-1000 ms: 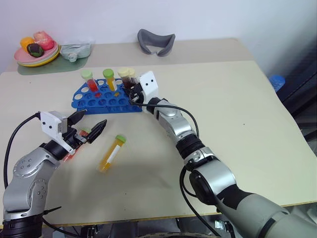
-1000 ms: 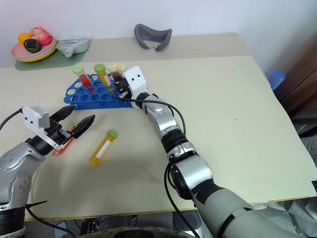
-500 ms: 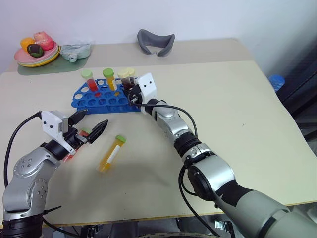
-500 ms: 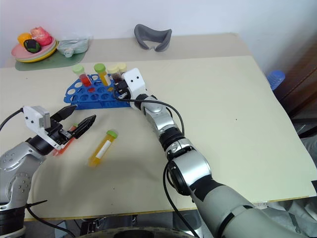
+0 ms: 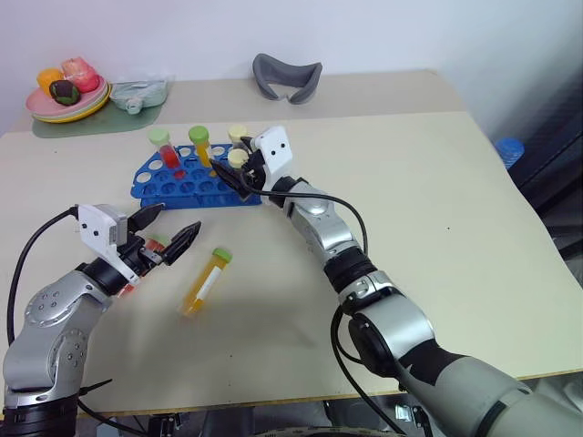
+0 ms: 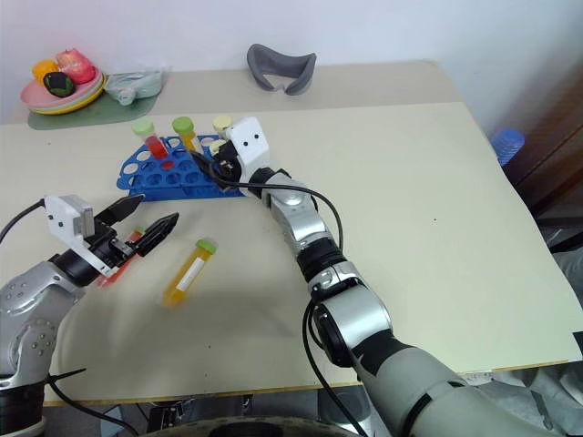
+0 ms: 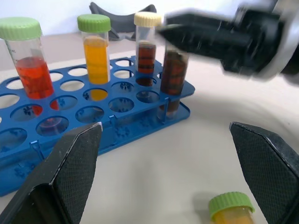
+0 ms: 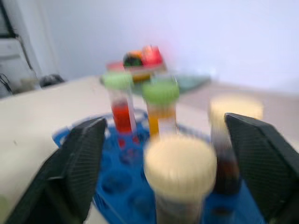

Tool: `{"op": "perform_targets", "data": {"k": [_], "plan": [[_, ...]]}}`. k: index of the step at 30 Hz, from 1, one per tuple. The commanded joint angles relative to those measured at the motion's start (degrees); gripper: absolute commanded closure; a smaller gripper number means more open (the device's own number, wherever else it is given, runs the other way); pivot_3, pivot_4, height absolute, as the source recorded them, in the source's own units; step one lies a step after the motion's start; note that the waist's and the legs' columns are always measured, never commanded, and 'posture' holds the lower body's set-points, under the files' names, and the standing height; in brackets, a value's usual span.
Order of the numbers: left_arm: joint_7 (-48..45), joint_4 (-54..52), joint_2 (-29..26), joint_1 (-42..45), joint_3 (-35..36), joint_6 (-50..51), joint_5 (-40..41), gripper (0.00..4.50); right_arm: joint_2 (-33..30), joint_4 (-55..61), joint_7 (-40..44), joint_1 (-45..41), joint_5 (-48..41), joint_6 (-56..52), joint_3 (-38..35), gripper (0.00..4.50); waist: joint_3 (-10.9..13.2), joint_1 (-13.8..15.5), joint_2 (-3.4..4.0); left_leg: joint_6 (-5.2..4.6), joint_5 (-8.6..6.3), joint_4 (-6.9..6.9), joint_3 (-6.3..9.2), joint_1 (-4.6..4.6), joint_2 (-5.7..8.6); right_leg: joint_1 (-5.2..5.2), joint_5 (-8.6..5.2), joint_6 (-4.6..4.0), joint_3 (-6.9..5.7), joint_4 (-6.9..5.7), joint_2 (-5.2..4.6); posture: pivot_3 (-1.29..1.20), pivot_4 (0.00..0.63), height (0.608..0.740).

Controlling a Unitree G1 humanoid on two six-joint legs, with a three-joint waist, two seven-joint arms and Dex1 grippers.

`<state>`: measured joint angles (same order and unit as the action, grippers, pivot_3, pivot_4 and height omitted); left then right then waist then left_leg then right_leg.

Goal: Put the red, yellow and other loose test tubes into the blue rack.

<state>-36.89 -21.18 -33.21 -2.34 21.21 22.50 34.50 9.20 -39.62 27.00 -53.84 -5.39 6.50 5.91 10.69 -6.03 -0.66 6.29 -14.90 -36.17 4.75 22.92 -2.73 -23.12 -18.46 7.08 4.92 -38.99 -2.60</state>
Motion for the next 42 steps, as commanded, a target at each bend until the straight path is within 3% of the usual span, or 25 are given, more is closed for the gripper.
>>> {"op": "perform_targets", "data": {"k": [1,5,7,12,16,20,25,33,42], "plan": [[0.2,-4.1,-2.0,-1.2,1.4,1.9,1.0,0.0,-1.6,12.7,2.7,3.0,-1.7,-4.6,1.1,0.33,0.0,0.2,0.0,0.0,0.0,0.0,0.0,0.0,0.0,0.0,0.0,0.0,0.0,0.0,0.0,0.0,0.15,0.74],[1.4,-8.3,-6.9,-2.6,2.2,9.8,2.5,0.0,-9.9,28.9,10.1,9.1,-4.5,-15.7,2.7,0.33,0.0,0.7,-0.01,-0.01,0.0,0.01,0.0,0.02,0.01,0.01,0.0,0.0,0.0,0.03,-0.02,0.0,0.15,0.74],[2.9,-10.8,-10.4,-2.4,2.3,16.6,4.7,0.0,-17.5,36.5,16.2,13.1,-4.8,-19.4,4.5,0.33,0.0,1.1,-0.02,-0.01,-0.01,-0.01,0.03,0.07,0.03,0.02,-0.01,0.0,-0.01,0.07,-0.05,0.0,0.15,0.74],[9.3,-17.2,-17.8,5.4,1.6,33.3,12.8,0.0,-32.2,46.5,24.7,19.1,-6.3,-25.1,4.6,0.33,0.0,1.8,-0.04,-0.05,-0.03,-0.01,0.02,0.08,0.02,0.02,-0.02,0.0,0.0,0.14,0.0,0.0,0.15,0.74],[14.4,-18.4,-23.7,15.5,-3.3,49.3,17.4,0.0,-36.3,49.6,26.7,20.8,-7.6,-27.0,3.9,0.33,0.0,1.6,-0.04,-0.05,-0.03,0.0,0.0,0.01,0.0,0.02,-0.03,-0.02,0.06,0.11,0.06,0.0,0.15,0.74],[17.6,-10.0,-26.7,30.3,-14.3,69.0,22.9,0.0,-37.7,51.1,27.3,21.3,-7.8,-28.0,4.1,0.33,0.1,2.0,-0.07,-0.05,-0.03,-0.01,0.01,0.01,0.02,0.06,-0.04,-0.02,0.05,0.12,0.07,0.0,0.15,0.74],[26.0,-6.4,-29.2,37.7,-22.5,70.0,30.3,0.0,-39.4,53.2,29.2,22.8,-8.4,-28.8,4.9,0.33,0.1,2.0,-0.09,-0.06,-0.03,0.01,0.01,0.06,0.02,0.02,-0.04,-0.02,0.05,0.17,0.05,0.0,0.15,0.74],[43.5,-3.2,-24.5,43.4,-31.6,70.0,42.2,0.0,-42.5,57.6,32.4,26.4,-10.1,-30.3,6.3,0.33,0.1,2.1,-0.11,-0.05,-0.03,-0.07,0.03,0.14,0.02,0.02,-0.04,-0.02,0.04,0.2,0.03,0.0,0.15,0.74],[61.7,3.1,-19.2,44.4,-35.5,70.0,54.1,0.0,-46.1,61.2,36.7,28.6,-13.8,-33.1,6.2,0.33,0.1,2.2,-0.12,0.0,0.0,-0.11,0.04,0.17,0.04,0.02,-0.04,-0.02,0.04,0.19,-0.01,0.0,0.15,0.74]]}}
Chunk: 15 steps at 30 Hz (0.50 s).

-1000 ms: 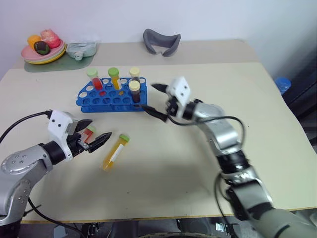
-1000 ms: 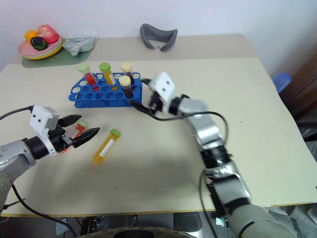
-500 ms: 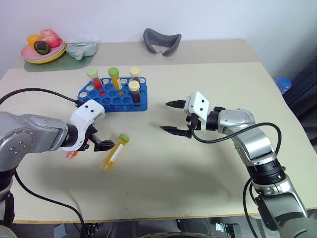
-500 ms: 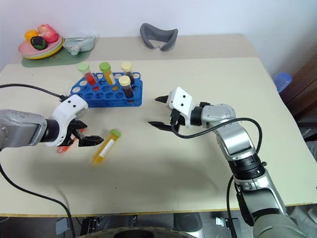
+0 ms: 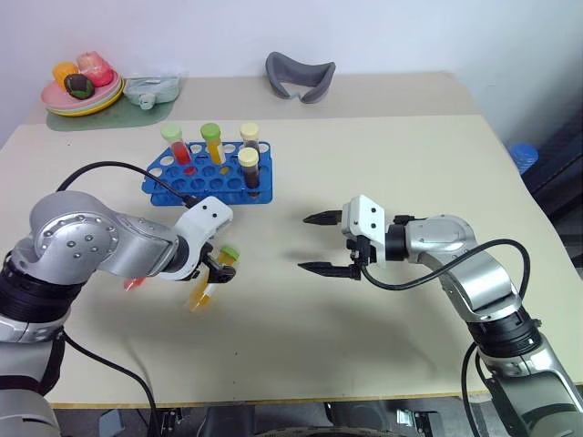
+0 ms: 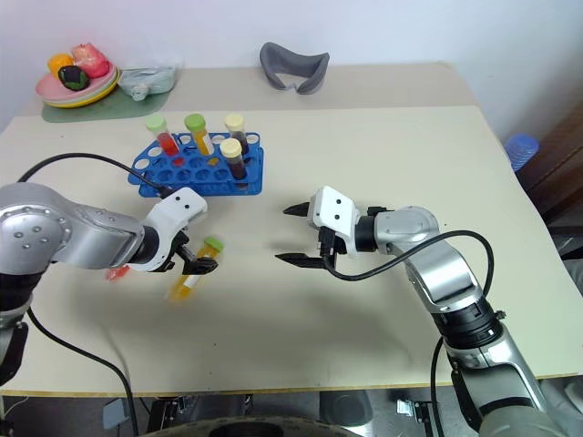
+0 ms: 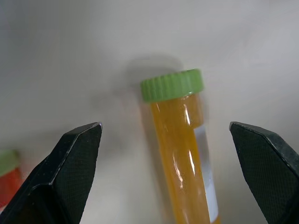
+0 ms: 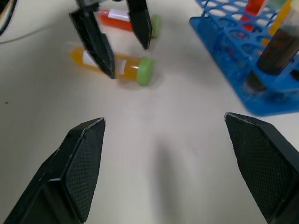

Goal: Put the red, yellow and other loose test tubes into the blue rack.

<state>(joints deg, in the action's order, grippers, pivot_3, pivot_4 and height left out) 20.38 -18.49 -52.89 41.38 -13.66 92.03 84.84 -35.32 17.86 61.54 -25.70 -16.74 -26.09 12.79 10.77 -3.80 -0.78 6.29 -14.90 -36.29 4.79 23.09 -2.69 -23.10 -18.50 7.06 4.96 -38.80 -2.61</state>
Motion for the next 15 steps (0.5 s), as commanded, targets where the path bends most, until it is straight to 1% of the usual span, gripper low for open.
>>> {"op": "perform_targets", "data": {"k": [1,4,9,15], "plan": [[6.3,1.1,0.9,0.4,-0.9,0.2,5.0,0.0,-2.2,4.2,2.7,0.8,-2.8,-0.6,-0.7,0.33,0.0,0.0,0.0,0.0,0.0,-0.01,0.0,0.0,0.0,0.0,0.0,0.0,0.0,0.01,0.0,0.0,0.15,0.74],[11.9,2.9,0.8,0.3,-3.0,-2.3,10.0,0.0,-3.0,5.0,3.1,1.4,-3.3,-0.7,-0.7,0.33,0.0,-0.1,0.0,0.0,0.0,-0.04,0.0,-0.01,0.0,0.01,0.0,0.0,0.0,-0.01,0.01,0.0,0.15,0.74],[21.3,4.1,-1.5,1.4,-9.1,-8.5,19.8,0.0,-3.3,5.7,3.0,1.9,-3.6,-0.8,-0.5,0.33,0.0,0.0,-0.01,0.13,0.07,-0.07,0.0,-0.01,0.01,0.02,0.0,0.0,0.01,-0.02,-0.01,0.0,0.15,0.74],[28.1,4.4,-4.9,3.4,-15.2,-14.4,27.7,0.0,-3.2,5.8,2.9,1.8,-3.7,-0.9,-0.4,0.33,0.0,0.0,-0.01,0.21,0.11,-0.09,0.0,-0.01,0.01,0.02,0.0,0.0,0.01,-0.02,-0.01,0.0,0.15,0.74]]}}
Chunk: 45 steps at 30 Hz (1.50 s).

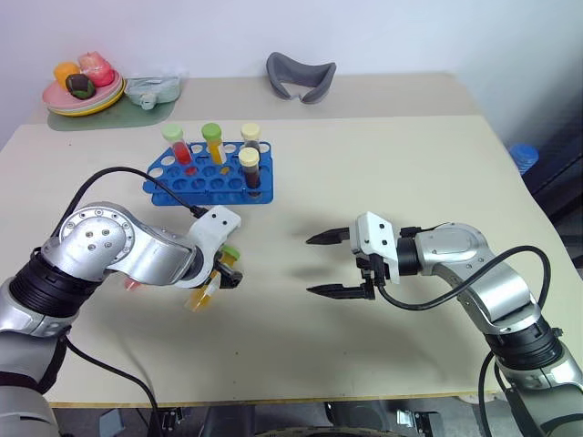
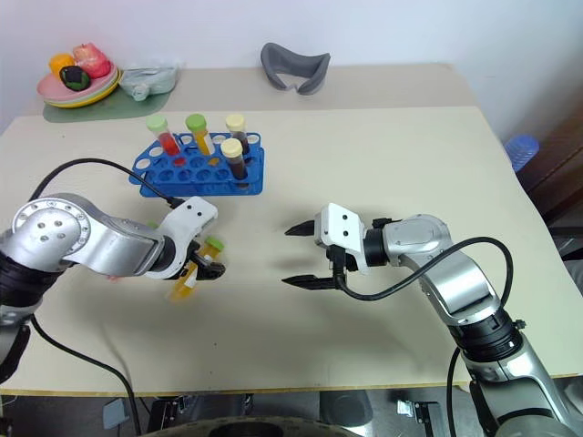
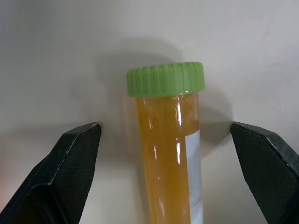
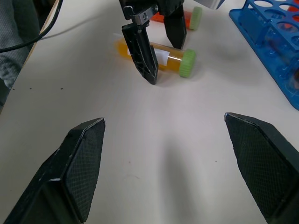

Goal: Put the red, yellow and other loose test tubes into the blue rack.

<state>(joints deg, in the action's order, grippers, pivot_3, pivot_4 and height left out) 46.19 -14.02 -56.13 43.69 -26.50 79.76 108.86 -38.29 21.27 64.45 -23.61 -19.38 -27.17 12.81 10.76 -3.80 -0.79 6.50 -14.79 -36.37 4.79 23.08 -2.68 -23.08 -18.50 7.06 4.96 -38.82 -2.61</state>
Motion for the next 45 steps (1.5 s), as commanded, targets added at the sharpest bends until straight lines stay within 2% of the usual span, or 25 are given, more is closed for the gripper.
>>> {"op": "perform_targets", "data": {"k": [1,4,16,19,22,23,30,33,36,40,42,45], "plan": [[2.7,-0.1,-2.0,1.3,-3.0,-2.6,4.0,0.0,-0.2,2.3,0.0,-0.4,-1.1,0.2,-0.4,0.33,0.0,0.0,0.0,0.01,0.0,-0.01,0.0,0.0,0.0,0.0,0.0,0.0,0.0,0.0,0.0,0.0,0.15,0.74],[3.4,-0.1,-3.1,2.1,-4.3,-3.6,4.1,0.88,-0.1,2.3,-0.1,-0.3,-1.1,0.2,-0.3,0.26,0.0,0.0,0.0,0.02,0.01,-0.01,0.0,0.0,0.0,0.0,0.0,0.0,0.0,0.0,0.0,0.0,0.15,0.74],[3.1,0.0,-4.3,3.9,-6.1,-5.1,4.1,0.88,0.2,2.6,-0.7,-0.2,-1.1,0.0,0.2,0.26,0.0,0.1,0.0,0.04,0.02,-0.05,-0.01,0.01,0.0,0.01,0.0,0.0,0.0,0.0,0.01,0.0,0.15,0.74],[3.3,0.2,-4.0,3.8,-5.9,-5.9,4.1,1.78,0.1,2.7,-0.8,-0.2,-1.2,-0.1,0.2,0.26,0.0,0.2,0.0,0.04,0.02,-0.06,-0.01,0.01,0.0,0.01,0.0,0.0,0.0,0.0,0.01,0.0,0.15,0.74],[3.6,0.5,-4.1,4.0,-6.1,-6.1,4.1,3.29,0.1,2.9,-0.8,-0.2,-1.2,-0.2,0.3,0.26,0.0,0.2,0.0,0.03,0.02,-0.08,-0.01,0.02,0.0,0.01,0.0,0.0,0.0,0.0,0.01,0.0,0.15,0.74],[3.8,0.6,-4.1,4.1,-6.1,-6.2,4.1,3.67,0.0,2.9,-0.8,-0.2,-1.3,-0.2,0.4,0.26,0.0,0.2,0.0,0.04,0.02,-0.08,-0.01,0.02,0.0,0.01,0.0,0.0,0.0,0.0,0.01,0.0,0.15,0.74],[5.8,1.0,-4.6,4.4,-5.2,-7.0,4.1,3.67,0.2,2.8,-0.9,-0.4,-1.1,-0.2,0.6,0.26,0.0,0.2,0.0,0.03,0.02,-0.11,-0.01,0.02,0.0,0.01,0.0,0.0,0.0,0.0,0.01,0.0,0.15,0.74],[5.4,0.3,-6.4,4.5,-1.9,-8.4,3.9,3.67,0.1,2.8,-0.9,-0.5,-1.2,-0.2,0.6,0.26,0.0,0.2,0.0,0.03,0.02,-0.12,-0.01,0.03,0.0,0.01,0.0,0.0,0.0,0.0,0.01,0.0,0.15,0.74],[-0.8,-3.7,-9.3,4.2,4.4,-8.3,-2.9,3.67,0.5,2.6,-1.1,-1.0,-1.8,-0.7,0.2,0.26,0.0,0.2,0.0,0.03,0.02,-0.13,-0.01,0.05,0.0,0.0,0.0,0.0,-0.01,-0.01,0.03,0.0,0.15,0.74],[-14.1,-9.7,-12.9,-2.7,15.6,-13.6,-16.2,3.67,1.4,2.4,-2.0,-1.7,-3.2,-2.0,-0.9,0.26,0.0,-0.1,0.02,0.03,0.02,-0.11,-0.02,0.05,0.0,0.0,0.0,0.0,0.0,-0.01,0.03,0.0,0.15,0.74],[-21.2,-12.5,-14.2,-7.1,18.8,-18.0,-26.8,3.67,1.8,2.3,-2.6,-1.9,-3.8,-2.5,-1.2,0.26,0.0,0.0,0.02,0.04,0.02,-0.09,-0.04,0.03,0.0,0.01,0.0,0.0,-0.02,-0.01,0.03,0.0,0.15,0.74],[-27.6,-13.4,-10.0,-13.2,22.7,-30.7,-43.4,3.67,2.8,2.0,-3.6,-2.2,-4.3,-3.2,-1.1,0.26,0.0,0.3,0.02,0.04,0.02,-0.08,-0.05,0.04,0.0,0.01,0.0,0.0,-0.04,0.02,0.03,0.0,0.15,0.74]]}}
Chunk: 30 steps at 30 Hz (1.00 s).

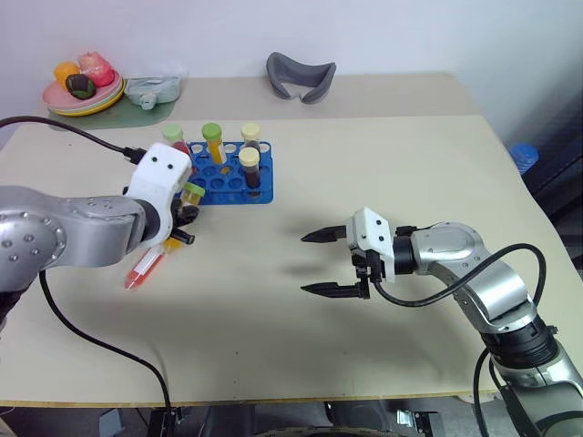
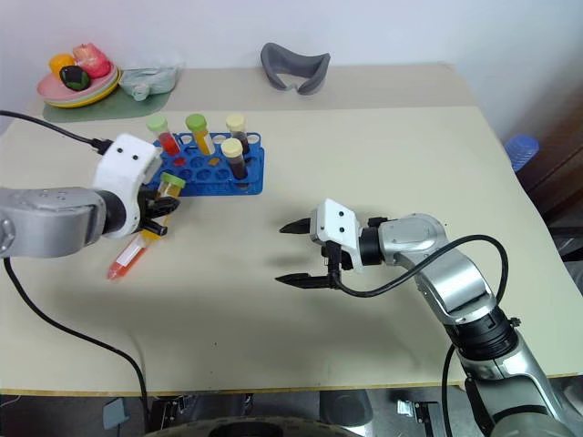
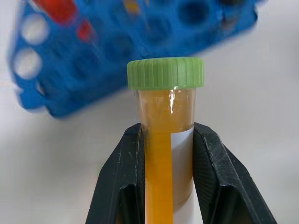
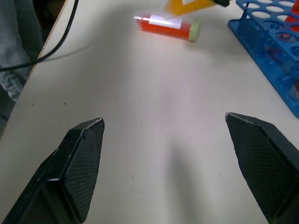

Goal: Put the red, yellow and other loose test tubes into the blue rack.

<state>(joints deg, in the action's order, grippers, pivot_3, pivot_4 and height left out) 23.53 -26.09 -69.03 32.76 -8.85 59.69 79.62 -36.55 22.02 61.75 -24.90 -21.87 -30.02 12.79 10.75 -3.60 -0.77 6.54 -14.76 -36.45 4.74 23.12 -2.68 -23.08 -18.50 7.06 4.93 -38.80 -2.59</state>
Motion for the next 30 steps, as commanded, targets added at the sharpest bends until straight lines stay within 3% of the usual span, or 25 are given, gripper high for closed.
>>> {"op": "perform_targets", "data": {"k": [1,3,7,9,14,22,30], "plan": [[-5.4,-1.0,5.0,-3.3,5.4,-14.4,-19.4,3.67,1.4,1.1,-1.2,-1.1,-1.8,-0.5,-1.0,0.26,0.0,0.4,0.01,0.0,0.0,0.01,-0.01,0.0,0.0,0.0,0.0,0.0,0.0,0.02,0.0,0.0,0.15,0.74],[-7.4,-0.3,10.5,-5.2,5.5,-23.8,-30.1,3.67,2.1,1.0,-1.8,-1.2,-1.7,-0.7,-0.6,0.26,0.0,0.8,-0.01,0.0,0.0,-0.01,-0.01,0.05,-0.01,0.0,0.0,0.0,0.0,0.07,0.0,0.0,0.15,0.74],[-12.1,2.9,23.5,-6.7,6.4,-38.0,-41.9,3.67,3.3,1.2,-3.1,-1.3,-1.7,-1.4,0.0,0.26,0.0,1.4,-0.01,-0.04,-0.02,0.0,-0.04,0.19,0.0,0.01,0.02,0.01,-0.06,0.37,-0.05,0.0,0.15,0.74],[-12.9,7.0,27.2,-7.1,5.0,-44.0,-50.7,3.67,3.8,1.5,-3.7,-1.2,-1.8,-1.8,0.2,0.26,0.0,1.3,-0.01,-0.06,-0.04,-0.02,-0.02,0.23,-0.01,0.01,0.02,0.01,-0.12,0.41,-0.06,0.0,0.15,0.74],[-15.6,18.4,36.6,-6.0,5.4,-56.3,-62.3,3.67,4.4,2.5,-5.2,-0.4,-1.8,-2.6,0.4,0.26,-0.1,1.1,0.04,-0.09,-0.05,-0.04,-0.01,0.22,-0.01,0.01,0.03,0.01,-0.14,0.35,-0.04,0.0,0.15,0.74],[-23.5,34.3,47.0,-3.9,6.8,-70.5,-68.5,3.67,4.6,4.9,-7.8,0.7,-2.8,-4.4,-0.4,0.26,-0.1,1.1,0.03,-0.13,-0.07,-0.1,0.03,0.23,0.0,0.03,0.03,0.02,-0.19,0.31,-0.06,0.0,0.15,0.74],[-27.9,39.9,52.3,-1.9,7.9,-74.3,-70.8,3.67,4.1,5.1,-8.5,0.7,-3.3,-4.6,-0.7,0.26,-0.1,1.0,0.03,-0.16,-0.09,-0.17,0.05,0.23,0.0,0.06,0.03,0.02,-0.2,0.29,-0.05,0.0,0.15,0.74]]}}
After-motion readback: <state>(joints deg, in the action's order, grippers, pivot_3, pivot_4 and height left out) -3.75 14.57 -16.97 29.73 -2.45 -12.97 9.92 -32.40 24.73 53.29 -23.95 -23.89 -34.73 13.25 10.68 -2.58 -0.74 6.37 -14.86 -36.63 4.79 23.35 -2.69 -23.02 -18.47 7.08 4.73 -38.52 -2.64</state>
